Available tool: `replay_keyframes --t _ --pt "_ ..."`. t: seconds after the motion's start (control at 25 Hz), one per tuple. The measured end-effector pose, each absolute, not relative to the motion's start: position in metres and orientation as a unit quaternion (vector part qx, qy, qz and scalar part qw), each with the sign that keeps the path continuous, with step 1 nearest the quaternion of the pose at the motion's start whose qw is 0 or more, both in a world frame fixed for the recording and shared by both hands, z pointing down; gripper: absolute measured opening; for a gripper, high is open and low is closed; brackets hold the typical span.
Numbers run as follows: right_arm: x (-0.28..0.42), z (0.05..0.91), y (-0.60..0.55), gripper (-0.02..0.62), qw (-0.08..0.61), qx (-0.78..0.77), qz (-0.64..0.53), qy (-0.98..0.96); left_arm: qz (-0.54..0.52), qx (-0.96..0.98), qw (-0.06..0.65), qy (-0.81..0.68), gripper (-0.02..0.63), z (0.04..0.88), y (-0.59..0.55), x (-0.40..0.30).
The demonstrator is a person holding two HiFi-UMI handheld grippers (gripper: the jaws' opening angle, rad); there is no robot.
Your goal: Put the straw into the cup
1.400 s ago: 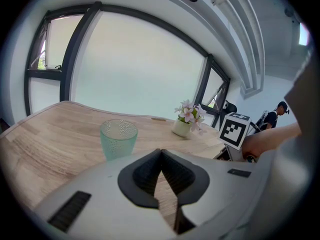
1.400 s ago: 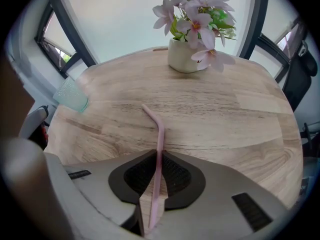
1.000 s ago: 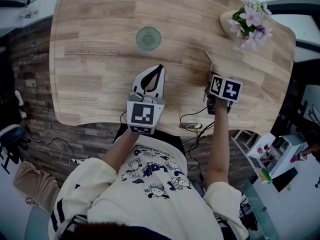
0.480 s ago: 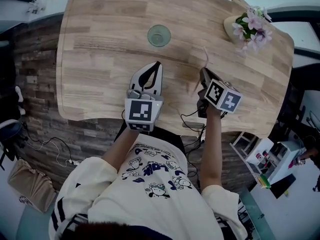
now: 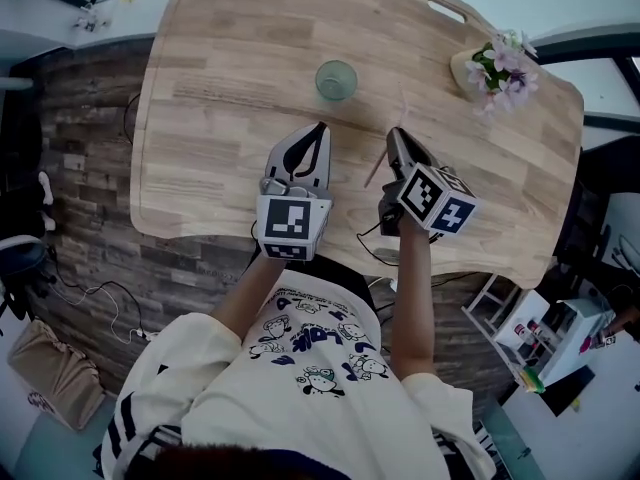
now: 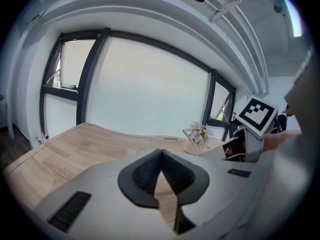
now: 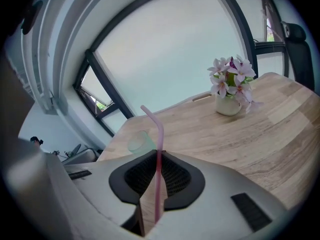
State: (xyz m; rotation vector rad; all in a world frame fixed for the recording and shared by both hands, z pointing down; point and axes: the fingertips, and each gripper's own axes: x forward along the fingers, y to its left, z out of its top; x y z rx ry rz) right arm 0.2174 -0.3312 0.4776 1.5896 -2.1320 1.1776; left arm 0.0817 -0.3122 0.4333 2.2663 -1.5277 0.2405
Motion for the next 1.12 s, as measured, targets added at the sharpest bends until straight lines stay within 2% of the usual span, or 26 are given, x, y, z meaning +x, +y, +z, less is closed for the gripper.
replay_keyframes --t 0.36,0.6,0.92,1.12 --pt "0.185 0.426 -0.360 0.025 0.072 0.522 0.336 -0.781 0.071 0.805 0.158 -0.568 0.031 0.407 -0.310 0.069" --pt "0.162 0.373 -0.382 0.025 -0.015 0.502 0.246 -0.829 0.065 0.800 0.138 -0.580 0.031 0.397 -0.307 0.061" --pt "0.139 0.332 -0.397 0.025 -0.091 0.493 0.132 -0.855 0.057 0.788 0.132 -0.598 0.031 0.393 -0.307 0.049" --pt "0.129 0.324 -0.405 0.025 -0.116 0.483 0.067 -0.865 0.056 0.784 0.127 -0.605 0.031 0.394 -0.308 0.042"
